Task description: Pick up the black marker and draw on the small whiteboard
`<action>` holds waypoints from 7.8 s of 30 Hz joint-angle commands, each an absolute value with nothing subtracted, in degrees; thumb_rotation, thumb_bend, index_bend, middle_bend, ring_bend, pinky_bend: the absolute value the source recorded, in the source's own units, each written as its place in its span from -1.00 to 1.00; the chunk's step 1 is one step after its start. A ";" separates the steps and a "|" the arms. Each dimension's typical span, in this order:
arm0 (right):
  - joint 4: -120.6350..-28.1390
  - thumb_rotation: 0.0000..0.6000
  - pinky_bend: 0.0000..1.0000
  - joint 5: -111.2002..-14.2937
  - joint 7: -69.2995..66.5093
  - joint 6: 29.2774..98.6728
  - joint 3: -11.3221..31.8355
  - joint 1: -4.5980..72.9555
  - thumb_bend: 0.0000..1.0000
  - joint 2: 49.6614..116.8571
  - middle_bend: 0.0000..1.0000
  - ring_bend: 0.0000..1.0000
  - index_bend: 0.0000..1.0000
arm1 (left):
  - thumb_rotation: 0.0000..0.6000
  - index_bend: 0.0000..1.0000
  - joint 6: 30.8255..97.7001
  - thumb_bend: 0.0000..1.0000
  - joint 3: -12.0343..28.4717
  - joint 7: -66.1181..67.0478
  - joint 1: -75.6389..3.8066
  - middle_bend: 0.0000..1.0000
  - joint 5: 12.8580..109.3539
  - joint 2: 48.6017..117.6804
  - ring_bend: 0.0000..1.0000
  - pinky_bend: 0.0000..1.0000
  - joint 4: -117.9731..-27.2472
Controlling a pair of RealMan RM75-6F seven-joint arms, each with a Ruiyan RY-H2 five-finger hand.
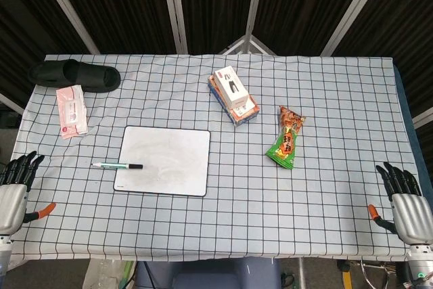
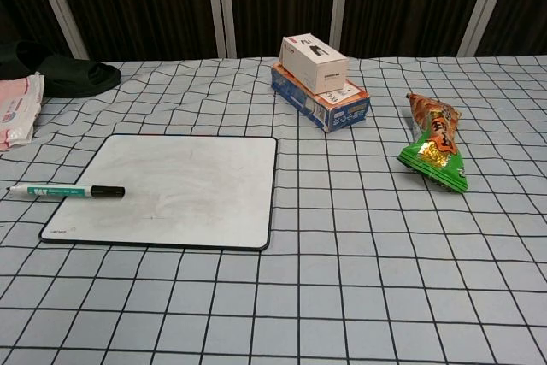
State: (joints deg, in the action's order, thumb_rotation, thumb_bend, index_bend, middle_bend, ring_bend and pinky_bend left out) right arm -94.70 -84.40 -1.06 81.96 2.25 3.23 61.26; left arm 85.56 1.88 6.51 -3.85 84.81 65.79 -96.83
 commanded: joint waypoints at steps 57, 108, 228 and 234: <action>-94.98 1.00 -1.00 -83.24 -3.62 81.06 2.43 3.19 -0.29 60.71 -1.00 -1.00 -1.00 | 1.00 -0.09 54.47 -0.19 10.91 33.79 -30.43 -1.00 54.93 86.82 -1.00 -1.00 -81.46; -94.98 1.00 -1.00 -82.52 -4.07 80.94 2.71 3.09 -0.29 60.80 -1.00 -1.00 -1.00 | 1.00 0.38 61.28 0.13 22.48 -6.11 -32.23 -0.75 62.80 97.85 -1.00 -0.99 -87.87; -94.96 1.00 -1.00 -82.40 -4.29 80.89 2.60 2.79 -0.29 60.91 -1.00 -1.00 -1.00 | 1.00 0.42 58.69 0.13 17.40 -23.59 -34.95 -0.69 69.03 104.99 -0.99 -0.97 -70.88; -94.94 1.00 -1.00 -82.39 -4.28 80.84 2.64 2.84 -0.29 60.91 -1.00 -1.00 -1.00 | 1.00 0.43 58.72 0.12 17.42 -23.58 -34.93 -0.69 68.98 105.04 -0.99 -0.97 -70.81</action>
State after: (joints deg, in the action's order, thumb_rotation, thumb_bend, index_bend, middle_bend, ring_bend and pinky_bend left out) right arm -94.94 -82.39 -4.28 80.84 2.63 2.84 60.91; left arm 58.72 17.42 -23.58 -34.93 68.98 105.04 -70.81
